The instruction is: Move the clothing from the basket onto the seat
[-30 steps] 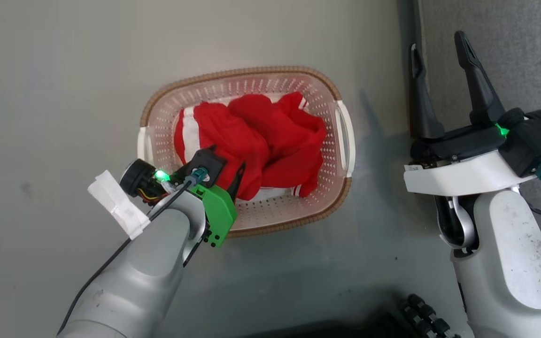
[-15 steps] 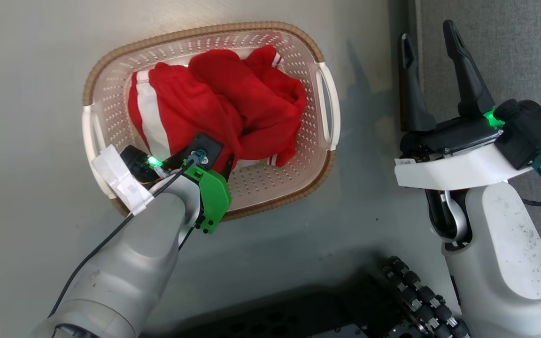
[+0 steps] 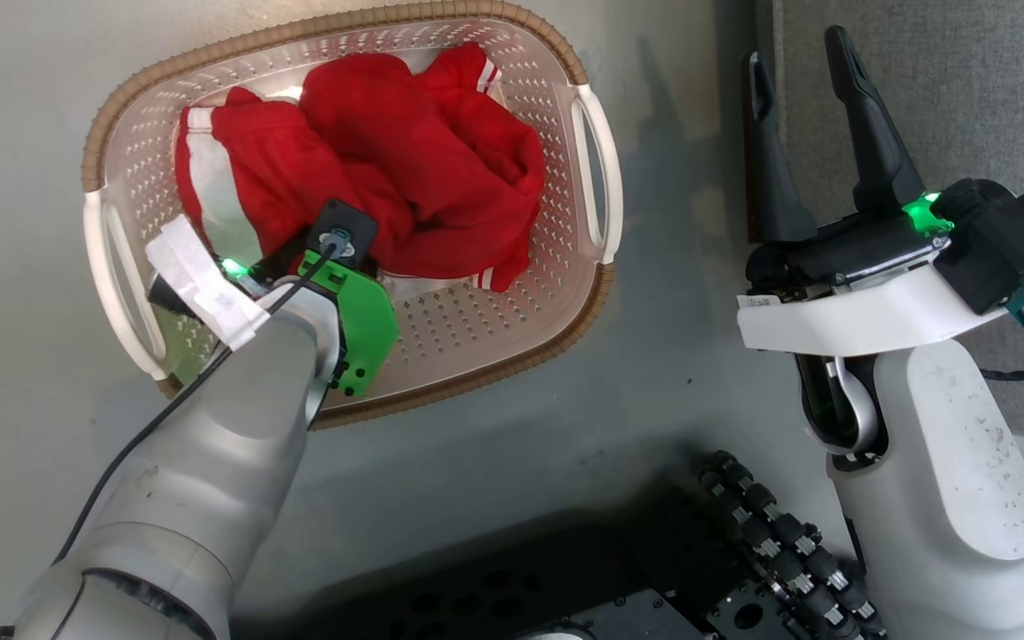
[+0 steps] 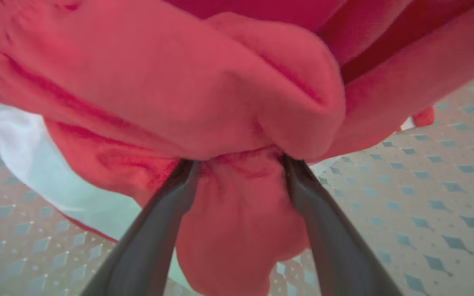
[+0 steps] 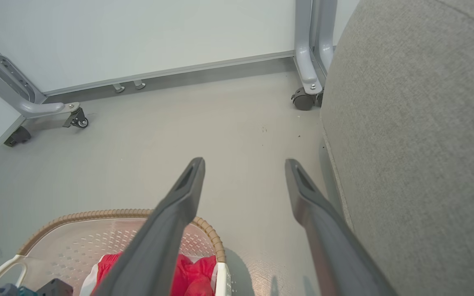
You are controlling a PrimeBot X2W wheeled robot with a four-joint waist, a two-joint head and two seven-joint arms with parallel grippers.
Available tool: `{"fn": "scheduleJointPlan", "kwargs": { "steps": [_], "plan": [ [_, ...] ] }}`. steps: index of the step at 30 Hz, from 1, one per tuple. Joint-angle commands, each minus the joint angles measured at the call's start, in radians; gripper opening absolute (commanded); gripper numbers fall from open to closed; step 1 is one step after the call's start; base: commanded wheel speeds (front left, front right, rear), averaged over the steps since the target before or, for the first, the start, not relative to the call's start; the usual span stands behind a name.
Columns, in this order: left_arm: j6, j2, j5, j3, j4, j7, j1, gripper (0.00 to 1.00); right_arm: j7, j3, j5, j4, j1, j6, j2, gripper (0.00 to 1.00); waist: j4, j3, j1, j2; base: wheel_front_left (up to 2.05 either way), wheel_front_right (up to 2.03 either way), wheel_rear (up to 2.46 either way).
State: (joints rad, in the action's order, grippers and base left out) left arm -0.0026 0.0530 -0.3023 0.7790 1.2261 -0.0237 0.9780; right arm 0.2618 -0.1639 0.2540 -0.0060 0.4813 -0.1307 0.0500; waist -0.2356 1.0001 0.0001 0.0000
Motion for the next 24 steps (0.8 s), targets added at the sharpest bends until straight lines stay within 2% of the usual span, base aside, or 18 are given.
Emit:
{"fn": "scheduleJointPlan", "kwargs": {
  "steps": [1, 6, 21, 22, 23, 24],
  "plan": [
    [0.012, 0.018, 0.007, 0.005, 0.009, 0.006, 0.022, 1.0, 0.004, -0.003, 0.011, -0.005, 0.011, 0.0, 0.001, 1.0, -0.008, 0.009, -0.0001, 0.0, 0.0, 0.0, 0.0],
    [0.041, 0.042, 0.017, 0.018, 0.035, 0.05, 0.036, 1.0, 0.004, -0.017, 0.022, -0.003, 0.011, 0.0, 0.001, 1.0, -0.014, 0.019, -0.0001, 0.0, 0.0, 0.0, 0.0],
    [0.063, 0.111, -0.012, 0.018, 0.06, 0.219, 0.067, 1.0, 0.004, -0.057, 0.048, -0.015, 0.024, 0.0, 0.001, 1.0, -0.057, 0.067, -0.0001, 0.0, 0.0, 0.0, 0.0],
    [0.064, 0.116, -0.011, 0.019, 0.061, 0.223, 0.067, 0.86, 0.004, -0.058, 0.05, -0.017, 0.024, 0.0, 0.001, 1.0, -0.059, 0.069, -0.0001, 0.0, 0.0, 0.0, 0.0],
    [0.062, 0.12, -0.01, 0.022, 0.061, 0.234, 0.067, 0.43, 0.004, -0.059, 0.052, -0.018, 0.025, 0.0, 0.001, 1.0, -0.063, 0.071, -0.0001, 0.0, 0.0, 0.0, 0.0],
    [0.058, 0.123, -0.018, 0.019, 0.061, 0.239, 0.066, 0.16, 0.004, -0.058, 0.052, -0.02, 0.025, 0.0, 0.001, 1.0, -0.064, 0.072, -0.0001, 0.0, 0.0, 0.0, 0.0]
  ]
}}
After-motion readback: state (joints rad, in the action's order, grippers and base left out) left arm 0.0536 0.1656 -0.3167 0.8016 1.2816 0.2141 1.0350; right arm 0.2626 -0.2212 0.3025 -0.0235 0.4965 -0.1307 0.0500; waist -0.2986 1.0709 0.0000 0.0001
